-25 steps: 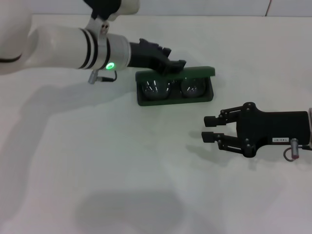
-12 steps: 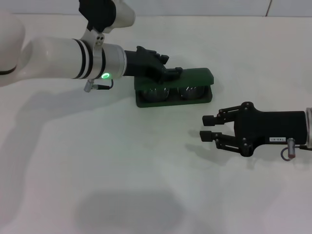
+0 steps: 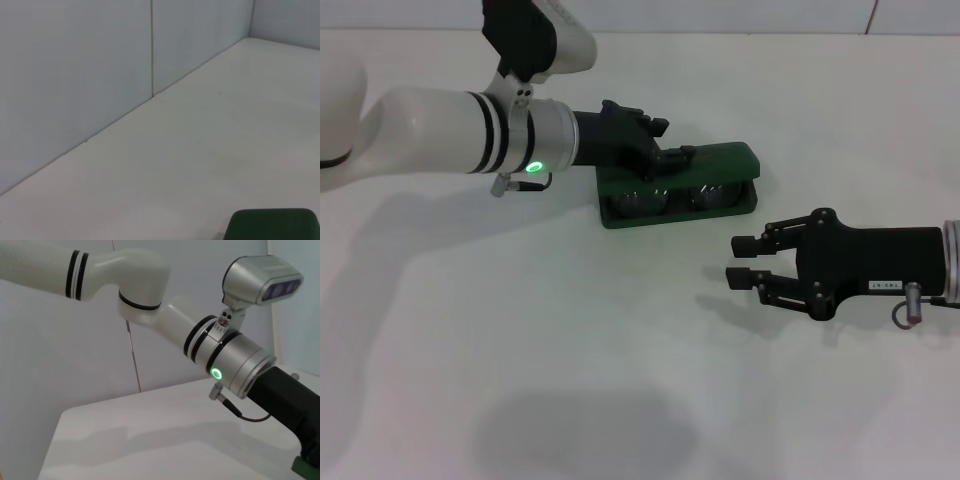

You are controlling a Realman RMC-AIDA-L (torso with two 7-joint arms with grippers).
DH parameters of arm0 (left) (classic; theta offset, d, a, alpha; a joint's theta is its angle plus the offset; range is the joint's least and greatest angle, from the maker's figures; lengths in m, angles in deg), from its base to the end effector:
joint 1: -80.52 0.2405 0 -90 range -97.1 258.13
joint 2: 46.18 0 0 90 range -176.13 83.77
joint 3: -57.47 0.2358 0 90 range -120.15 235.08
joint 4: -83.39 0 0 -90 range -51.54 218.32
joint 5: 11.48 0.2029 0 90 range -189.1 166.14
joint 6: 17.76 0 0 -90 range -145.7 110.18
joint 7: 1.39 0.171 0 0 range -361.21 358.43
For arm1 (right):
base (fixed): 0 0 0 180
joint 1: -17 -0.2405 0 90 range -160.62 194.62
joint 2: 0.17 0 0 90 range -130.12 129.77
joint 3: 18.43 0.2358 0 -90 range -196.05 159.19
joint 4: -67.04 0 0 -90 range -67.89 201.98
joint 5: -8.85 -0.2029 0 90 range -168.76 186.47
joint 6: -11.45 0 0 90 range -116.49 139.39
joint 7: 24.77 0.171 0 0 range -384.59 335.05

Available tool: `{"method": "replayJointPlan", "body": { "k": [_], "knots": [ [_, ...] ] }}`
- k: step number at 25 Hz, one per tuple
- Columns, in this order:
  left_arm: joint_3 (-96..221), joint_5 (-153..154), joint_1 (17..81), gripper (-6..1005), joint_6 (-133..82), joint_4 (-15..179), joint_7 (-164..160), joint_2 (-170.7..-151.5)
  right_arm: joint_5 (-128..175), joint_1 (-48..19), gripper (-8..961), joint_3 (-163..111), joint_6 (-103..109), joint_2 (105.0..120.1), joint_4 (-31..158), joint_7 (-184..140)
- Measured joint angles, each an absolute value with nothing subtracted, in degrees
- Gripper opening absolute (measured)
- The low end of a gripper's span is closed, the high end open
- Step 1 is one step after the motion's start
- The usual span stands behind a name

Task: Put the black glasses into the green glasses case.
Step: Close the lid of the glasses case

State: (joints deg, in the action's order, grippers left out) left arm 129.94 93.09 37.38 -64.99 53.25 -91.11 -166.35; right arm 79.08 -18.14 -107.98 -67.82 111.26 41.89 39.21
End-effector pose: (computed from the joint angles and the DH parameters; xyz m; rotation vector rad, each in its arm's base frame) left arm -0.1933 0.4050 -0.0902 -2.6071 -0.5648 -0.2300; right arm 0.1882 0.3189 -0.0605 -2.9329 0.2547 0.7684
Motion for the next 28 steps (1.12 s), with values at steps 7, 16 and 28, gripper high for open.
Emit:
{"method": "replayJointPlan", "body": {
  "k": [7, 16, 28],
  "knots": [
    [129.65, 82.19, 39.11, 560, -67.17, 52.03, -85.85, -166.02, 78.94, -17.97, 364, -107.98, -66.65, 111.51, 41.57, 38.82],
    [128.02, 63.00, 48.29, 560, -74.55, 46.84, -75.51, -165.80, 79.06, -11.11, 373, -104.81, -58.31, 114.65, 31.57, 30.42],
    [123.38, 55.64, 51.97, 560, -83.46, 52.91, -70.83, -165.47, 85.91, -8.15, 415, -118.61, -27.76, 115.78, 14.31, 28.53]
  ]
}}
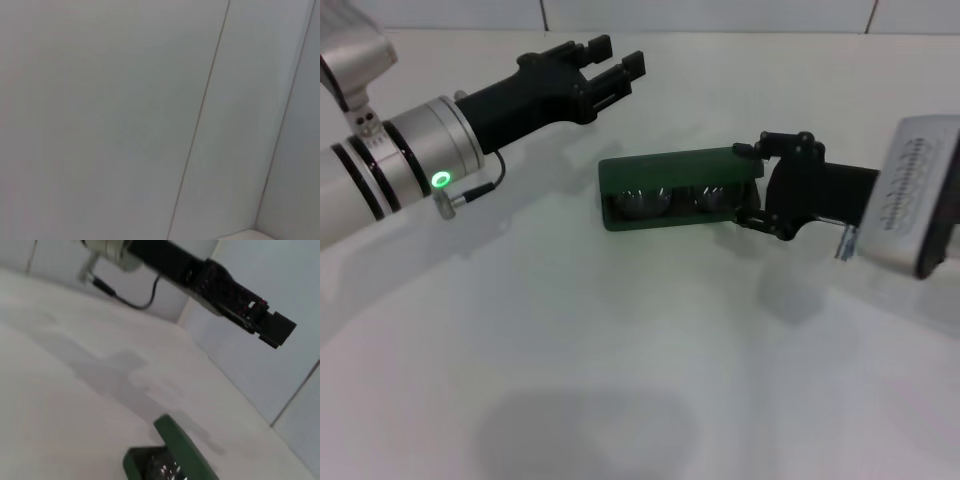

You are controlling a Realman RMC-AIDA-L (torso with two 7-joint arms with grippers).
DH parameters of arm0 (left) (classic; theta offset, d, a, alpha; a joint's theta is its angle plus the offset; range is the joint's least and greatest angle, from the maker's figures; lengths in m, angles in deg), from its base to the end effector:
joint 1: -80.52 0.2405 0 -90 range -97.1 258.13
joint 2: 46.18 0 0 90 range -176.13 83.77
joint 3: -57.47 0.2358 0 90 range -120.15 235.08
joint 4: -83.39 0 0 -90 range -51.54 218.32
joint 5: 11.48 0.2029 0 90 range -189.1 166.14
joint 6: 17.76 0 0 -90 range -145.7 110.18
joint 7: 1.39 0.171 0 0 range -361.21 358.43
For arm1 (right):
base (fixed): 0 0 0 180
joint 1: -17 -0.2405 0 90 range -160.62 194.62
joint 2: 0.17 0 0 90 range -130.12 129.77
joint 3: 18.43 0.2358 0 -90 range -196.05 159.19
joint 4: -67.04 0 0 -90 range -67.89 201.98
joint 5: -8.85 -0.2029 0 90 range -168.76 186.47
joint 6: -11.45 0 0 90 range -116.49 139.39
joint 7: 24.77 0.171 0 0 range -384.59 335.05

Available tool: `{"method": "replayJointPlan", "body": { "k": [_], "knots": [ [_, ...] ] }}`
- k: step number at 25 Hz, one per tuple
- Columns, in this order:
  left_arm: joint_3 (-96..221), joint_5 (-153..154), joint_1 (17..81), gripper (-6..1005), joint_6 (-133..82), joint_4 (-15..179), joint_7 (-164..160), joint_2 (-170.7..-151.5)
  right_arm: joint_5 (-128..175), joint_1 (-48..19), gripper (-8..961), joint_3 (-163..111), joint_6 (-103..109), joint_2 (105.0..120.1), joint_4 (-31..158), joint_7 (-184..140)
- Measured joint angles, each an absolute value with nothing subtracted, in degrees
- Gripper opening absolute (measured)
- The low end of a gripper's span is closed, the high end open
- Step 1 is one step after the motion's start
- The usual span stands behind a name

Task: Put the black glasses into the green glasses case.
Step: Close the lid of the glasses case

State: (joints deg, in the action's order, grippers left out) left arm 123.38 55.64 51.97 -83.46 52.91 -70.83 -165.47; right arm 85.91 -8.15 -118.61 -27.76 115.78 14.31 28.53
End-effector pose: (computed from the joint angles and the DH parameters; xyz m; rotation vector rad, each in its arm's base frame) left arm -0.2034 0.3757 -0.0214 -2.2835 -0.6755 -0.9991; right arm 0.1709 0.3658 -0.0811 -2.5268 -0.2682 0.2657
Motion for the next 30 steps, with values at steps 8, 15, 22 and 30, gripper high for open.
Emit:
{"method": "replayJointPlan", "body": {
  "k": [8, 15, 22, 30],
  "knots": [
    [123.32, 55.53, 51.39, 559, -84.19, 53.13, -70.80, -165.41, 87.26, -11.87, 576, -125.78, -17.68, 115.86, 14.38, 28.81],
    [123.29, 55.64, 50.63, 559, -84.23, 53.16, -71.00, -165.41, 87.15, -12.51, 566, -128.13, -13.60, 115.92, 15.10, 28.88],
    [123.36, 55.78, 50.60, 559, -84.10, 53.25, -70.78, -165.52, 86.77, -12.25, 432, -127.79, -14.00, 115.90, 14.83, 28.88],
    [123.51, 55.85, 51.13, 559, -84.15, 53.39, -70.40, -165.61, 85.87, -12.26, 268, -126.97, -14.15, 115.85, 14.56, 28.86]
  ]
}}
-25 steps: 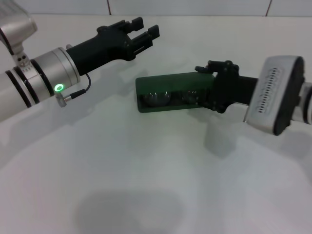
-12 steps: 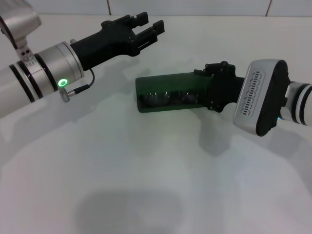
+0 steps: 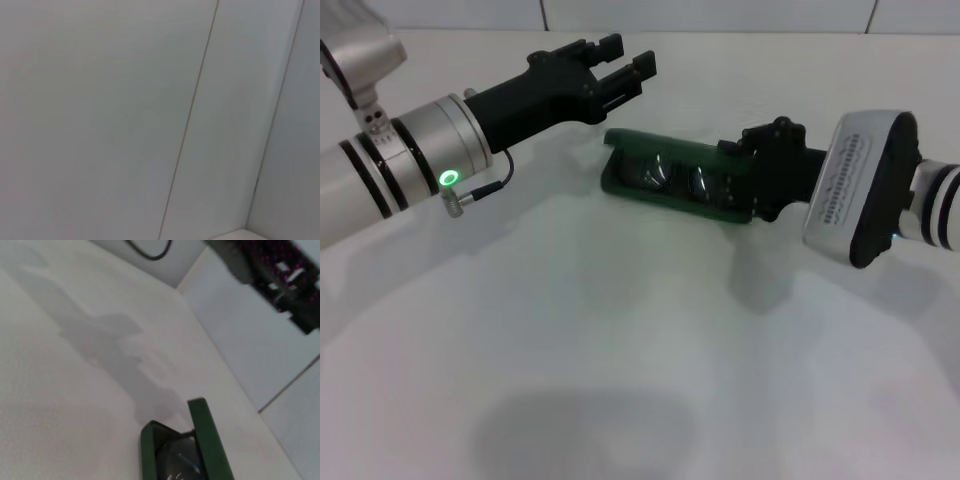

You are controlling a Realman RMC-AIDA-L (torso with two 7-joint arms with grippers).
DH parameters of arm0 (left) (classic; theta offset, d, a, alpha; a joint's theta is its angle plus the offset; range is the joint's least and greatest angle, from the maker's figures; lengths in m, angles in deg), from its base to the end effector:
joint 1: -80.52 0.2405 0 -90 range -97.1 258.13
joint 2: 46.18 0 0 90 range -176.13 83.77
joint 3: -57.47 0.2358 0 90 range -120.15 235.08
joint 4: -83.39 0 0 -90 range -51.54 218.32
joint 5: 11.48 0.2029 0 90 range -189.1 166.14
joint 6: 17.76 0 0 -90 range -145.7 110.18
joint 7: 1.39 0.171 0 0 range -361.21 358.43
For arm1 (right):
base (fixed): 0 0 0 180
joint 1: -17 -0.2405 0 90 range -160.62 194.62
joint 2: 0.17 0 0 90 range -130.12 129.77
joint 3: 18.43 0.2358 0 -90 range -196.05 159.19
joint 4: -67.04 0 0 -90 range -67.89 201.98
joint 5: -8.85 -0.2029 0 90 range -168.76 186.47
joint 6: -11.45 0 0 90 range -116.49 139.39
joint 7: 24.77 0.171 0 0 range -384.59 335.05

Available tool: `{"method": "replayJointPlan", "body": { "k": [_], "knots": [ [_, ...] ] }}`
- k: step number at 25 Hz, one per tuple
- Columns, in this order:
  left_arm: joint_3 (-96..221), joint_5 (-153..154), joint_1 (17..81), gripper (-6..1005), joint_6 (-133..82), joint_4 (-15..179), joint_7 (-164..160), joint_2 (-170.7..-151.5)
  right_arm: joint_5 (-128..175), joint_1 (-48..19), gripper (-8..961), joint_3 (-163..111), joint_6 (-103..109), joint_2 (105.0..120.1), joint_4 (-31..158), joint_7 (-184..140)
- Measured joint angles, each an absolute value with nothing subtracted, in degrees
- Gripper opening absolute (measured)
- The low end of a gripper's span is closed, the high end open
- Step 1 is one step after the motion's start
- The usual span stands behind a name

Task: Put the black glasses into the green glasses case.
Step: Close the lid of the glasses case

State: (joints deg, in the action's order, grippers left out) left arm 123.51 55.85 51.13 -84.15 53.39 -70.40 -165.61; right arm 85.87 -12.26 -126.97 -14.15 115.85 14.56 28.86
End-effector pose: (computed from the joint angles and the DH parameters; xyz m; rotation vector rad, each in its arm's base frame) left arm -0.1974 0.3757 -0.0246 -2.3055 -0.6559 -1.0092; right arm 0.1585 0.3814 -0.0977 -2.4547 -0.3576 0.1151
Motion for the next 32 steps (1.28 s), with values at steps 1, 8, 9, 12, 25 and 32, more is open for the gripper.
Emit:
{"method": "replayJointPlan", "body": {
  "k": [1, 8, 9, 12, 25, 32],
  "knots": [
    [123.58, 55.90, 51.15, 559, -84.16, 53.55, -70.21, -165.62, 85.49, -12.26, 260, -126.68, -14.25, 115.85, 14.55, 28.86],
    [123.86, 60.99, 51.16, 559, -84.21, 54.26, -68.41, -165.47, 82.31, -12.15, 209, -123.01, -16.10, 115.93, 14.54, 28.84],
    [123.73, 62.21, 51.15, 559, -84.20, 54.55, -68.41, -165.42, 81.64, -12.17, 202, -122.37, -16.43, 115.93, 14.59, 28.84],
    [123.86, 63.70, 50.61, 558, -83.87, 55.53, -68.63, -165.20, 80.67, -12.33, 183, -121.00, -18.06, 115.91, 15.14, 28.84],
    [123.98, 71.51, 45.99, 558, -79.37, 57.75, -73.32, -165.14, 78.41, -12.08, 46, -120.19, -19.50, 115.95, 17.33, 28.28],
    [122.72, 71.29, 46.51, 558, -79.34, 57.02, -72.90, -165.49, 78.28, -11.43, 17, -120.03, -21.32, 116.01, 17.69, 28.23]
  ]
}}
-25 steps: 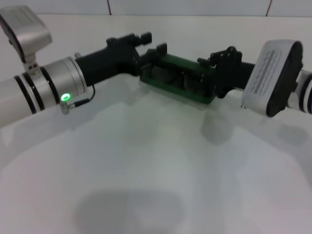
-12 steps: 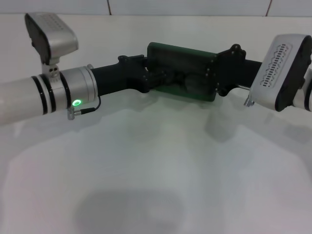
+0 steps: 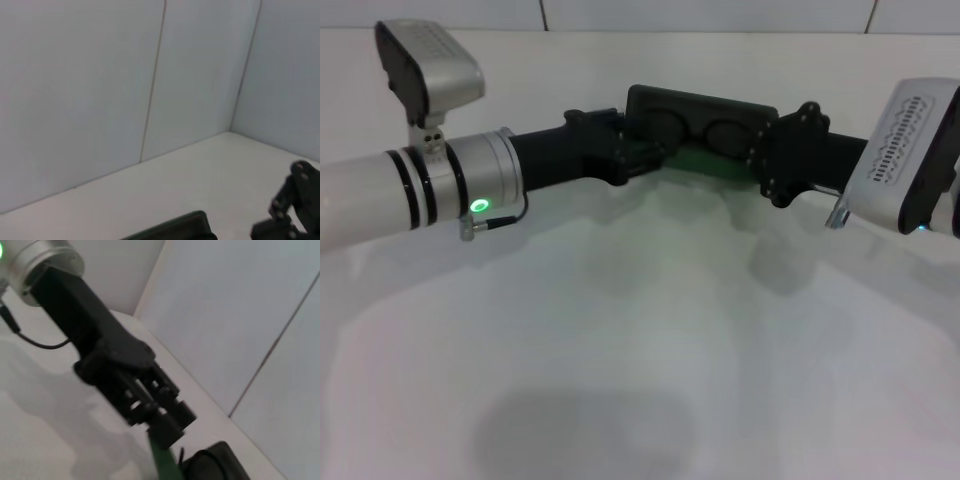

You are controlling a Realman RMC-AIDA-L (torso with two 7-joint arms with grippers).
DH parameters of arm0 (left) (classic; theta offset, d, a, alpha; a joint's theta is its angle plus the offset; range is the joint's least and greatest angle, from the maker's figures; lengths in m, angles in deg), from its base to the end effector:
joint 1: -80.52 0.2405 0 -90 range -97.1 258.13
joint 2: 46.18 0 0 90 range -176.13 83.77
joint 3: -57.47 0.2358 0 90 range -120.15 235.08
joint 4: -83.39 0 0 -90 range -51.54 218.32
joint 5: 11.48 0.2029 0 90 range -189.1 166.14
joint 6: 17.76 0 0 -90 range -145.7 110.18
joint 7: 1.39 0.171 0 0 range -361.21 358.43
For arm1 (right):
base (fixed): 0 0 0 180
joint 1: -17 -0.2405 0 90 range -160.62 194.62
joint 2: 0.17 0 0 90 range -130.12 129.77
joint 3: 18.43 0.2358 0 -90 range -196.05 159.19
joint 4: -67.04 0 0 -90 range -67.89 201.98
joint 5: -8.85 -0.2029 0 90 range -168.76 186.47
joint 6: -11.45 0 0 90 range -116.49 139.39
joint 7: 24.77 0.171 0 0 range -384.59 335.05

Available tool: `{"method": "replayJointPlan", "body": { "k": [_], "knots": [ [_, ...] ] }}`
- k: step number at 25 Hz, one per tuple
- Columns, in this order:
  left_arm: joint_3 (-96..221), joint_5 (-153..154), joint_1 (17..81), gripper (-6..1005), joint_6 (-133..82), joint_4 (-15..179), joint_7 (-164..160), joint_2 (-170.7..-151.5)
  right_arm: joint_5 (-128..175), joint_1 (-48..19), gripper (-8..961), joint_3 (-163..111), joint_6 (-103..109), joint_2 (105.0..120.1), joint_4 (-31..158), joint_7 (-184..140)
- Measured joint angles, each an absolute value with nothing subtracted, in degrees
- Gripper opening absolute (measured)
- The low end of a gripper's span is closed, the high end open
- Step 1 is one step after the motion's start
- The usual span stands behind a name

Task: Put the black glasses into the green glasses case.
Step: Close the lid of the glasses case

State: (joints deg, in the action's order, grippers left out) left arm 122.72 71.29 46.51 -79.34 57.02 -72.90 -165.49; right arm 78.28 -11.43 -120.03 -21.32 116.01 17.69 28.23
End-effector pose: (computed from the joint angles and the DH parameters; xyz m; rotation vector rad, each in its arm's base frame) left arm -0.2101 0.3741 -0.0614 -2.4993 -0.6510 -0.7071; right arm 0.1655 0.3864 -0.0798 -2.4526 -0.1417 0.2863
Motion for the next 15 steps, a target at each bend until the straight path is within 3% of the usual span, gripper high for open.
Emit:
{"method": "replayJointPlan", "body": {
  "k": [10, 15],
  "knots": [
    [117.25, 70.46, 47.59, 558, -79.65, 57.27, -72.12, -165.62, 74.15, -8.89, 18, -116.73, -22.72, 116.00, 15.06, 28.13],
    [117.64, 70.97, 46.90, 558, -79.14, 58.02, -70.90, -165.76, 64.95, -8.07, 18, -106.14, -34.33, 115.89, 19.56, 27.70]
  ]
}}
